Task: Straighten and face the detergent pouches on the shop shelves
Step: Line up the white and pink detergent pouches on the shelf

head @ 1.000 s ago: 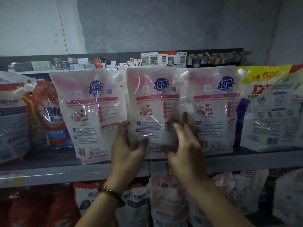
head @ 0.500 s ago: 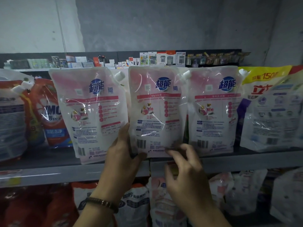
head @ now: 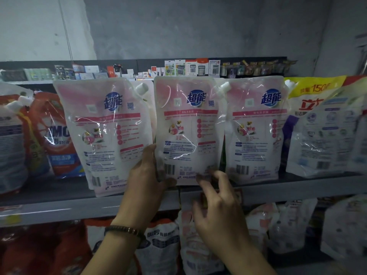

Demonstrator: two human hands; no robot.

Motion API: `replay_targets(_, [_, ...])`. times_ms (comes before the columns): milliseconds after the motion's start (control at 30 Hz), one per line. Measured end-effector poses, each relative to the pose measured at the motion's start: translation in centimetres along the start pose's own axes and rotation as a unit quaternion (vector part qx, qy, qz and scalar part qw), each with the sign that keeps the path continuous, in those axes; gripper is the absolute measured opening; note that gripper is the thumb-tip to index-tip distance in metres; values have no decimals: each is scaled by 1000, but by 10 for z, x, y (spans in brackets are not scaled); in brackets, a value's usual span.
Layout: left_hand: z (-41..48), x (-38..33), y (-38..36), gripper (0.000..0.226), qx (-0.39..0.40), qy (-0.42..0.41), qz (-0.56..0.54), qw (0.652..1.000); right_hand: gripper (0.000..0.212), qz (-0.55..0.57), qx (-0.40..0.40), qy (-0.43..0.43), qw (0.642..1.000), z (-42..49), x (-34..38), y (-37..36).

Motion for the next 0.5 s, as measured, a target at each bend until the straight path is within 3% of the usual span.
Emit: replay_targets(500, [-12,-1,5,66,-20,-32,18,999,55,86,-16,-11,996,-9,-1,3])
Point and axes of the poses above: each hand's wrist, its own z-axis towards the middle knuckle, its own y-axis out of the back of the hand, x = y × z, the point moved 2 cm from there along z, towards the middle knuckle, and after that the axes turned 11 degrees about y, right-handed, at the moved point
